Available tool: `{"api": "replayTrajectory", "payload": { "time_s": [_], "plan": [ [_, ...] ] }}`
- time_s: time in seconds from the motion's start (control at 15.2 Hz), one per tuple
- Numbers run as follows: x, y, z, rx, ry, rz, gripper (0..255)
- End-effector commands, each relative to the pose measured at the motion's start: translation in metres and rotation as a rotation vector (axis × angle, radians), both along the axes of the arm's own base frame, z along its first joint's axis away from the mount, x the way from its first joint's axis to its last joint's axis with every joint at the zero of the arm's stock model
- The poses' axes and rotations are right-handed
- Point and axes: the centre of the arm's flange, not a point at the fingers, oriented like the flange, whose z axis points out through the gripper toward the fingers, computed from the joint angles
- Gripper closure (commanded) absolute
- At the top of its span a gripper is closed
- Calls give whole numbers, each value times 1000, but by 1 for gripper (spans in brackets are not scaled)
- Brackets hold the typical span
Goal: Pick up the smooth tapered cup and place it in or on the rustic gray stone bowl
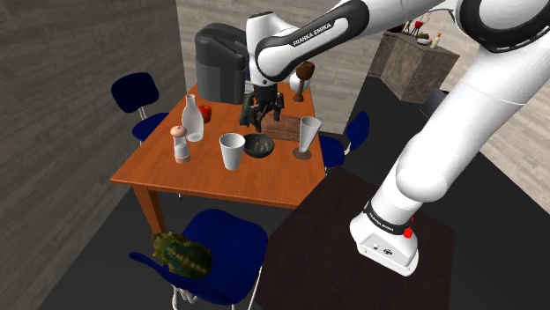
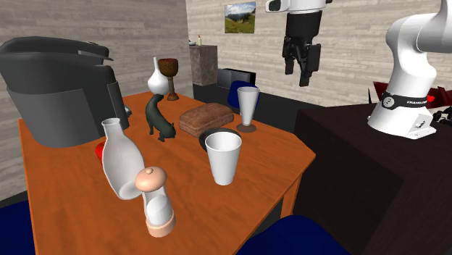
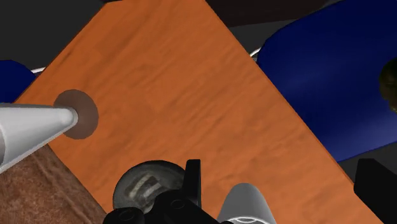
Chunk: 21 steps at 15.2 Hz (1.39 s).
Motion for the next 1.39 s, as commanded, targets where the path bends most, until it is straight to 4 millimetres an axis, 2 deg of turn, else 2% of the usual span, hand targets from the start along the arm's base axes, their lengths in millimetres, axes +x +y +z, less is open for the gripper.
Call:
{"api": "replayTrajectory", "payload": {
  "time_s": [0.0,1.25,1.32],
  "plan": [
    [22,5,-17,-4,-4,-2,0],
    [205,38,-183,-42,-28,-20,0],
    [206,39,-184,-42,-28,-20,0]
  ]
}}
